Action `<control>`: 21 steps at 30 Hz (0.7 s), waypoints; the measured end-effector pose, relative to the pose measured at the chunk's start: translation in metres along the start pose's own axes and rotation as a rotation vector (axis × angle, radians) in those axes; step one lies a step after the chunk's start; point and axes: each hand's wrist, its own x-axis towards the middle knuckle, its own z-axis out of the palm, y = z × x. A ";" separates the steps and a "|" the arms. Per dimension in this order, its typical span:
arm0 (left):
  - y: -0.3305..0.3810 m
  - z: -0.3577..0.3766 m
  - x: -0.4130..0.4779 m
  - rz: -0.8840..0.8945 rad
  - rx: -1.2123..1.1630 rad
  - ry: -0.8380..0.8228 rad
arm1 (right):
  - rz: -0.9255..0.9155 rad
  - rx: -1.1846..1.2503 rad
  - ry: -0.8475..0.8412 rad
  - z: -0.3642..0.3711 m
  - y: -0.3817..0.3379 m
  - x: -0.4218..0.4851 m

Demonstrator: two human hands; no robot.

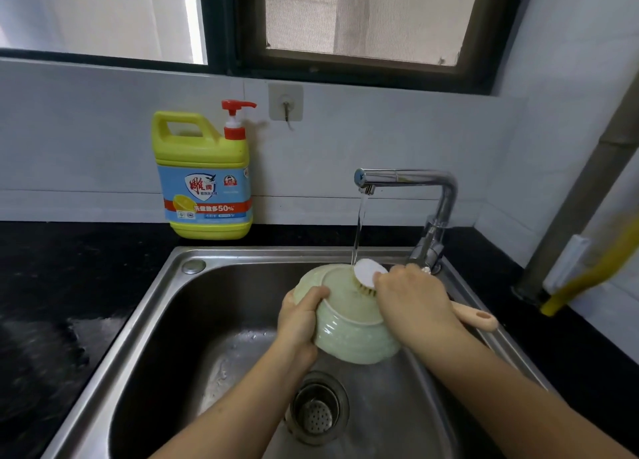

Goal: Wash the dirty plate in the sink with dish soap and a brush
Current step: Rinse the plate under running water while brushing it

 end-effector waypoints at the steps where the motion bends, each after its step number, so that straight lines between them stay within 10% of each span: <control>1: -0.001 -0.001 0.001 0.000 0.003 0.004 | -0.034 0.020 0.016 -0.001 -0.002 -0.001; 21: 0.002 0.006 -0.012 0.130 0.232 -0.141 | -0.099 0.162 0.135 -0.009 0.004 0.004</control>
